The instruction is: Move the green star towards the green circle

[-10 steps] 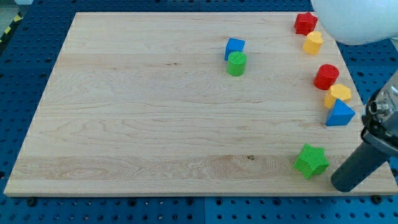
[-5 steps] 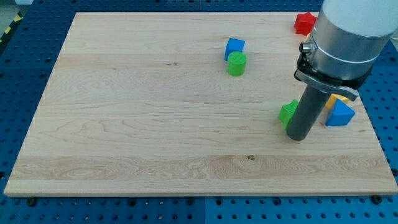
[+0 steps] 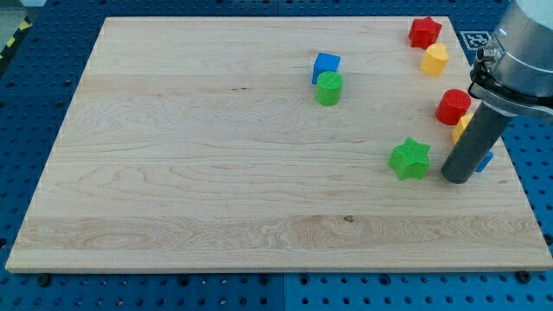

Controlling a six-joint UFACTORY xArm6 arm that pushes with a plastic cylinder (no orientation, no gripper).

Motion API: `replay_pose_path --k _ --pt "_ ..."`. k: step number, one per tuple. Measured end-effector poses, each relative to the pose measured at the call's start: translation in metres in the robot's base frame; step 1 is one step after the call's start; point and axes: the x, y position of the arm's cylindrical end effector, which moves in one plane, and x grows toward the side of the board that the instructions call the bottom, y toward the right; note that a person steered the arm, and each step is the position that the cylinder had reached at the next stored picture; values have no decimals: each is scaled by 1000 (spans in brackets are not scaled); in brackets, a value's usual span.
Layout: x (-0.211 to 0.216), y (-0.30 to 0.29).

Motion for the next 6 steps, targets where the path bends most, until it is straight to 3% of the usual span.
replay_pose_path --k 6 --pt "-14 -134"
